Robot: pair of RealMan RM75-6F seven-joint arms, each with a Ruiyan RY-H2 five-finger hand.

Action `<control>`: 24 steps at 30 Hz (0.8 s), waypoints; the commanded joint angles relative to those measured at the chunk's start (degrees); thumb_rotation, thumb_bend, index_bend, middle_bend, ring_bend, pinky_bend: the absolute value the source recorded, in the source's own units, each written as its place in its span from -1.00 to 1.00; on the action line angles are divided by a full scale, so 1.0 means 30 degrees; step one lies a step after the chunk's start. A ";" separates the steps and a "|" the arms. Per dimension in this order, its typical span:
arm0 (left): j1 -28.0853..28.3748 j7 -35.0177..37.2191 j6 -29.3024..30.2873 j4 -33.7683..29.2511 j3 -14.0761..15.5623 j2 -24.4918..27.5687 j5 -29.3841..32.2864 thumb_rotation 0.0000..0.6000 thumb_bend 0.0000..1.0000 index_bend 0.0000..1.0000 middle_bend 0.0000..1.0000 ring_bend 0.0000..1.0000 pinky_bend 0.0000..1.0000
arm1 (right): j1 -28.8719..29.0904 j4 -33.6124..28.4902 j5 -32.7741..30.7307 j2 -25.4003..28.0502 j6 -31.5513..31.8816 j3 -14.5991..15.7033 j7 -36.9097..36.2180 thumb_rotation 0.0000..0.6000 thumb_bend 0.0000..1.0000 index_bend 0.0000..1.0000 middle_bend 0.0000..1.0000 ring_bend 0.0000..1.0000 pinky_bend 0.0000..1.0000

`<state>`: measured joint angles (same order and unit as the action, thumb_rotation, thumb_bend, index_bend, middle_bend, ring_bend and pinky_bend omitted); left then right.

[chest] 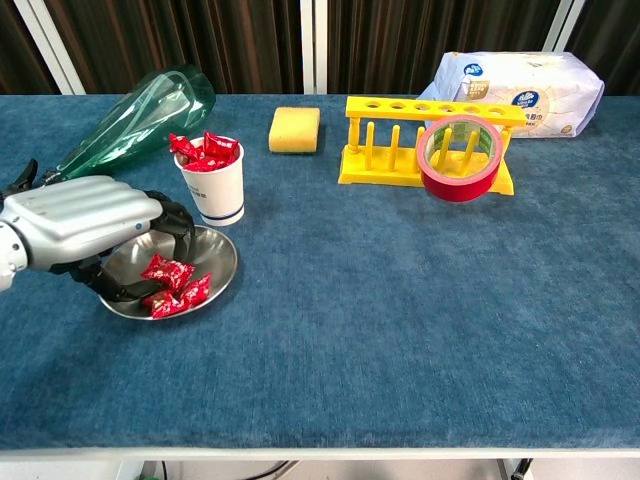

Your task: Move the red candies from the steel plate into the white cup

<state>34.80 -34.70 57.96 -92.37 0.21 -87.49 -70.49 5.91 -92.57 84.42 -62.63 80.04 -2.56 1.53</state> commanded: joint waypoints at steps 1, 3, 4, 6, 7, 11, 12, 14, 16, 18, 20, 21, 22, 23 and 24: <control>-0.0063 -0.0003 0.0118 -0.0082 -0.0037 -0.0071 0.0079 1.00 -0.37 -0.02 -0.53 -0.63 -0.35 | -0.0001 -0.0004 0.0001 0.0006 0.0000 0.0004 -0.0009 1.00 -0.60 -1.00 -1.00 -1.00 -1.00; -0.0138 0.0113 0.0314 -0.0105 -0.0048 -0.0124 -0.0036 1.00 -0.37 0.04 -0.52 -0.63 -0.34 | 0.0004 -0.0001 0.0021 0.0007 -0.0004 0.0014 -0.0008 1.00 -0.60 -1.00 -1.00 -1.00 -1.00; -0.0172 0.0194 0.0399 -0.0147 -0.0052 -0.0125 -0.0107 1.00 -0.37 0.06 -0.51 -0.63 -0.34 | 0.0003 -0.0003 0.0036 0.0007 0.0000 0.0020 -0.0005 1.00 -0.60 -1.00 -1.00 -1.00 -1.00; -0.0277 0.0376 0.0643 -0.0424 -0.0020 0.0004 -0.0358 1.00 -0.36 0.10 -0.49 -0.62 -0.33 | 0.0002 -0.0001 0.0049 0.0008 0.0004 0.0029 -0.0007 1.00 -0.60 -1.00 -1.00 -1.00 -1.00; -0.0344 0.0409 0.0804 -0.0645 0.0029 0.0120 -0.0528 1.00 -0.36 0.10 -0.49 -0.61 -0.33 | -0.0002 -0.0004 0.0052 0.0008 0.0014 0.0029 -0.0011 1.00 -0.60 -1.00 -1.00 -1.00 -1.00; -0.0755 0.0189 0.1860 -0.2089 0.0412 0.0909 -0.1678 1.00 -0.36 0.12 -0.47 -0.61 -0.32 | 0.0000 -0.0015 0.0032 0.0007 0.0022 0.0014 -0.0013 1.00 -0.60 -1.00 -1.00 -1.00 -1.00; -0.0898 0.0106 0.2242 -0.2556 0.0498 0.1181 -0.2061 1.00 -0.36 0.13 -0.46 -0.61 -0.32 | 0.0007 -0.0018 0.0030 0.0007 0.0006 0.0017 -0.0008 1.00 -0.60 -1.00 -1.00 -1.00 -1.00; -0.1053 0.0021 0.2732 -0.3205 0.0526 0.1582 -0.2564 1.00 -0.36 0.13 -0.44 -0.61 -0.31 | 0.0021 -0.0015 0.0028 -0.0006 -0.0028 0.0028 0.0036 1.00 -0.60 -1.00 -1.00 -1.00 -1.00; -0.1069 0.0043 0.3244 -0.3773 0.0294 0.1967 -0.3225 1.00 -0.35 0.15 -0.40 -0.59 -0.29 | 0.0051 -0.0026 0.0033 -0.0037 -0.0088 0.0047 0.0128 1.00 -0.60 -1.00 -1.00 -1.00 -1.00; -0.0992 0.0331 0.3619 -0.3995 -0.0109 0.2165 -0.3727 1.00 -0.32 0.17 -0.32 -0.55 -0.24 | 0.0061 -0.0048 0.0064 -0.0062 -0.0106 0.0072 0.0201 1.00 -0.60 -1.00 -1.00 -1.00 -1.00; -0.0747 0.0850 0.3899 -0.3965 -0.0959 0.2311 -0.3902 1.00 -0.29 0.18 -0.28 -0.53 -0.21 | 0.0032 -0.0075 0.0148 -0.0065 -0.0004 0.0087 0.0211 1.00 -0.60 -1.00 -1.00 -1.00 -1.00; -0.0623 0.0998 0.3942 -0.3828 -0.1340 0.2320 -0.3806 1.00 -0.27 0.19 -0.27 -0.52 -0.19 | 0.0013 -0.0080 0.0161 -0.0057 0.0045 0.0083 0.0189 1.00 -0.60 -1.00 -1.00 -1.00 -1.00; -0.0490 0.1107 0.3914 -0.3668 -0.1728 0.2310 -0.3566 1.00 -0.26 0.19 -0.26 -0.52 -0.19 | -0.0007 -0.0086 0.0161 -0.0045 0.0089 0.0074 0.0153 1.00 -0.60 -1.00 -1.00 -1.00 -1.00; -0.0284 0.1208 0.3726 -0.3489 -0.2213 0.2294 -0.3079 1.00 -0.26 0.19 -0.26 -0.52 -0.19 | -0.0032 -0.0084 0.0153 -0.0025 0.0143 0.0059 0.0096 1.00 -0.60 -1.00 -1.00 -1.00 -1.00; -0.0108 0.1300 0.3497 -0.3377 -0.2544 0.2285 -0.2665 1.00 -0.26 0.19 -0.26 -0.52 -0.19 | -0.0046 -0.0079 0.0144 -0.0008 0.0178 0.0045 0.0052 1.00 -0.60 -1.00 -1.00 -1.00 -1.00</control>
<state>33.26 -31.87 69.07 -103.34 -5.08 -80.87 -80.63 5.82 -92.82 84.87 -62.70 80.52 -2.39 1.76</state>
